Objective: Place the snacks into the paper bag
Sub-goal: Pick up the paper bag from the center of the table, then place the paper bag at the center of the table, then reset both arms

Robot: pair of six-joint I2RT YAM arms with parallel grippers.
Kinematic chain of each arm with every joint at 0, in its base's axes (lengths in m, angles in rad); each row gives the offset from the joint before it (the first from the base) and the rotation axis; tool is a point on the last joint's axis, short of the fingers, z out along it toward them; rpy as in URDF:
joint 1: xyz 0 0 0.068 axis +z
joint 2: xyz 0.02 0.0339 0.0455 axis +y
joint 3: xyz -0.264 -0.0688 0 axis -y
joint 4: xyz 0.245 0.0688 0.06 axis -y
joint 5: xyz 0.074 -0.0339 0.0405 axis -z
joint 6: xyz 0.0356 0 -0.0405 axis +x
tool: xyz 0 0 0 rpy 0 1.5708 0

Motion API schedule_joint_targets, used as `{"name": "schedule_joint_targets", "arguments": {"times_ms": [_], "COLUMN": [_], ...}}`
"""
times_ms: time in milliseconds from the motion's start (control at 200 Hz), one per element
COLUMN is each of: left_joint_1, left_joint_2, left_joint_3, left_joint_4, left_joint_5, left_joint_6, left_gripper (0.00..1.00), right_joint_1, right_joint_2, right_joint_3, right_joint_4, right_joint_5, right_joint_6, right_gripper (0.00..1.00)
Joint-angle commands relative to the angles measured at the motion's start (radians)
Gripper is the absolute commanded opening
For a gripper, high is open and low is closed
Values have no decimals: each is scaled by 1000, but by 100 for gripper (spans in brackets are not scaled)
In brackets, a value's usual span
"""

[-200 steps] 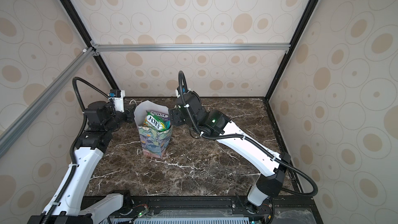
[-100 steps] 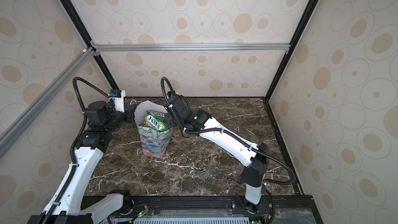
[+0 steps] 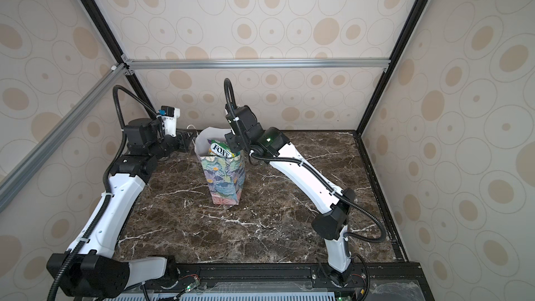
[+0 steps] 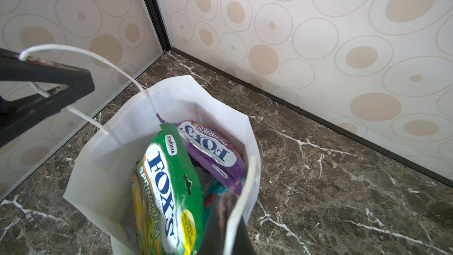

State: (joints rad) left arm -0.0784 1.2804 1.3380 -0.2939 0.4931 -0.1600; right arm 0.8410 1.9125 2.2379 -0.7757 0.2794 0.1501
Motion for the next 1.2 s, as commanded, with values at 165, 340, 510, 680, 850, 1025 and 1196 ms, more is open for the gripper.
{"name": "schedule_joint_targets", "arguments": {"times_ms": [165,340,510,680,850,1025,1196], "left_joint_1": [-83,-85,-84,-84,-85,-78,-29], "left_joint_2": [-16,-57,-81,-133,-223,-256,-150], "left_joint_3": [-35,-92,-87,-42,-227,-657,-954], "left_joint_4": [130,130,102,42,118,489,878], "left_joint_5": [-80,-154,-269,-511,-910,-1102,-1094], "left_joint_6": [14,25,34,39,-10,-68,-73], "left_gripper": [1,59,100,100,100,100,100], "right_joint_1": [-88,-95,-104,-145,-349,-635,-713], "right_joint_2": [-189,-259,-317,-453,-711,-915,-898], "right_joint_3": [-286,-400,-412,-448,-775,-1276,-1679], "right_joint_4": [232,272,263,222,244,392,807], "right_joint_5": [-75,-69,-32,83,235,264,305], "right_joint_6": [-69,-73,-98,-126,-50,60,25], "right_gripper": [3,55,75,85,90,92,98]}}
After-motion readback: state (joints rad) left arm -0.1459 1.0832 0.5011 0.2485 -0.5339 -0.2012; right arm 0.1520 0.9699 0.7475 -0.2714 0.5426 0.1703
